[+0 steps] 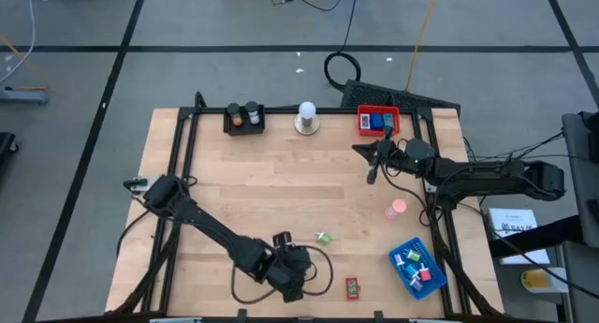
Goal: Pick & Place Office items
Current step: Put the blue hourglass into the black bin
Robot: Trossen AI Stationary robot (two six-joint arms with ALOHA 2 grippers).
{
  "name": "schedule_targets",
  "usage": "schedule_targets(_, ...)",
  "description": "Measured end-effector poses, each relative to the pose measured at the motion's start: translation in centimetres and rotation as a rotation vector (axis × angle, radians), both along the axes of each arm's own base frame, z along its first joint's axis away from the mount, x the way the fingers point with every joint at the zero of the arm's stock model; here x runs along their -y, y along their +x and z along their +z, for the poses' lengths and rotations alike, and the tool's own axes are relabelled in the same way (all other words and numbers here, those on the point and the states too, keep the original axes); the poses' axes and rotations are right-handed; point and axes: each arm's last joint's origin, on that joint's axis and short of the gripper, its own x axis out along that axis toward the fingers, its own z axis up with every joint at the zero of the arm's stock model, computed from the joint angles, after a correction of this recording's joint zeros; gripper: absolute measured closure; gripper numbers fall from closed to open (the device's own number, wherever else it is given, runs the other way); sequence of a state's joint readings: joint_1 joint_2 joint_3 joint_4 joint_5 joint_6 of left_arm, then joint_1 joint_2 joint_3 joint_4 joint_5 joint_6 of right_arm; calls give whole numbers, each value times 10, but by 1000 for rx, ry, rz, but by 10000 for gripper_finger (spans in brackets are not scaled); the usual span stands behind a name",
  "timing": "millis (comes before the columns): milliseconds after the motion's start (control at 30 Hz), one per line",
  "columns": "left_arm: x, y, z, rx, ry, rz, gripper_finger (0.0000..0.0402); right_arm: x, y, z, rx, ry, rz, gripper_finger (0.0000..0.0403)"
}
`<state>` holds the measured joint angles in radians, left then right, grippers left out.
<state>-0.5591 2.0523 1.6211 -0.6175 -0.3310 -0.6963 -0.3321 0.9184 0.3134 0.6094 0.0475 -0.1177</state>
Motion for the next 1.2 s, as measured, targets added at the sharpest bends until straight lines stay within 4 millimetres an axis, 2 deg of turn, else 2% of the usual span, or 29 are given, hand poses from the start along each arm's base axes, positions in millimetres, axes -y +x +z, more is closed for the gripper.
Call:
schedule_targets(167, -30, -16, 44, 10, 99, 42, 188, 0, 0, 0, 0, 0, 0, 403)
schedule_targets(267, -57, -28, 65, -28, 188, 99, 188, 0, 0, 0, -4, 2, 0, 403)
schedule_targets(367, -86, -39, 79, -44, 224, 167, 188, 0, 0, -1, -11, 4, 0, 403)
schedule_targets(433, -104, -49, 75, -35, 220, 215, 188, 0, 0, -1, -10, 4, 0, 403)
schedule_targets(500, -120, -60, 61, -22, 204, 252, 188, 0, 0, -1, -11, 4, 0, 403)
schedule_targets(633, -155, -97, 35, 14, 139, 375, 188, 0, 0, -1, -13, 4, 0, 403)
schedule_targets(833, -212, -146, 17, 71, 50, 653, 188, 0, 0, -1, -13, 3, 0, 403)
schedule_targets(1000, -245, -163, 2, 35, 63, 808, 188, 0, 0, -1, -9, 0, 0, 403)
schedule_targets(1200, -275, -171, -10, -17, 63, 908, 188, 0, 0, -1, -11, -6, 1, 403)
